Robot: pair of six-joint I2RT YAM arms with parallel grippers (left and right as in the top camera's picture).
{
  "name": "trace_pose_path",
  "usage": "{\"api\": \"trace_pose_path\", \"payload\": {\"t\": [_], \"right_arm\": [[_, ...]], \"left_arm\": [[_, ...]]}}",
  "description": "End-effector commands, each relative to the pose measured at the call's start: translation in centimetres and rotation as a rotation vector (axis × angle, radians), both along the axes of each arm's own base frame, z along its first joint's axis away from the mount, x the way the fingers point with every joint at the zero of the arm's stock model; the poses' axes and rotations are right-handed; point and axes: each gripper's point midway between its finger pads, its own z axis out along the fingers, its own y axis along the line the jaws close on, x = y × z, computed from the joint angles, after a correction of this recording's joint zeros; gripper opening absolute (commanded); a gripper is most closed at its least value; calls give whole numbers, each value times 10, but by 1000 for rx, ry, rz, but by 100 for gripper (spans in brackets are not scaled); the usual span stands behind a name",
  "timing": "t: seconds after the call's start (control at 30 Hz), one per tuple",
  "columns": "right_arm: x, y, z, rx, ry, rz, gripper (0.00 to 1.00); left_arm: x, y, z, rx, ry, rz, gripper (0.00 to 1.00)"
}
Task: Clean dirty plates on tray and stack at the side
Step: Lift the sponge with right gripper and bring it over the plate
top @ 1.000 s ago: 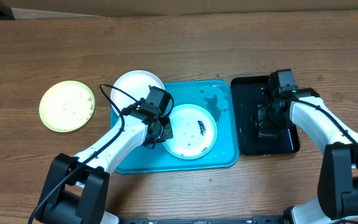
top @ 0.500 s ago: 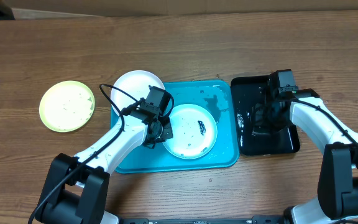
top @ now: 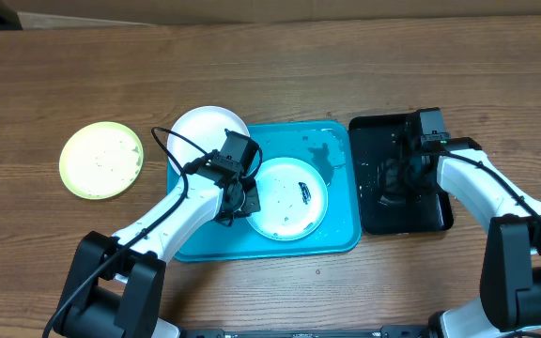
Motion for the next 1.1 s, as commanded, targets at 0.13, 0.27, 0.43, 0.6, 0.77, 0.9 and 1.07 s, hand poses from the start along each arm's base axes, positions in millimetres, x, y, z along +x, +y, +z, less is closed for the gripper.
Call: {"api": "trace_pose_path", "payload": {"t": [0.13,0.27,0.43,0.6,0.77,0.9,1.07], "right_arm": [[19,1,22,-2,-43,1,4],[20,1,23,-3,-45,2,4],[22,1,32,-1,-40,2,4],[9,8,36,36,18,10,4],[-1,9,23,20,41,20,4],[0,6,22,7,30,17,4],[12,8,46,12,2,18,4]], "left_arm": [[2,-1,-4,11,13,-22,10],[2,-1,-9,14,25,-21,4],[3,-1,-9,10,22,-21,4],[2,-2,-9,8,23,-22,15],[3,-2,-9,9,23,-21,17],[2,-1,-9,10,23,-22,6],[2,-1,-9,10,24,-21,4]]}}
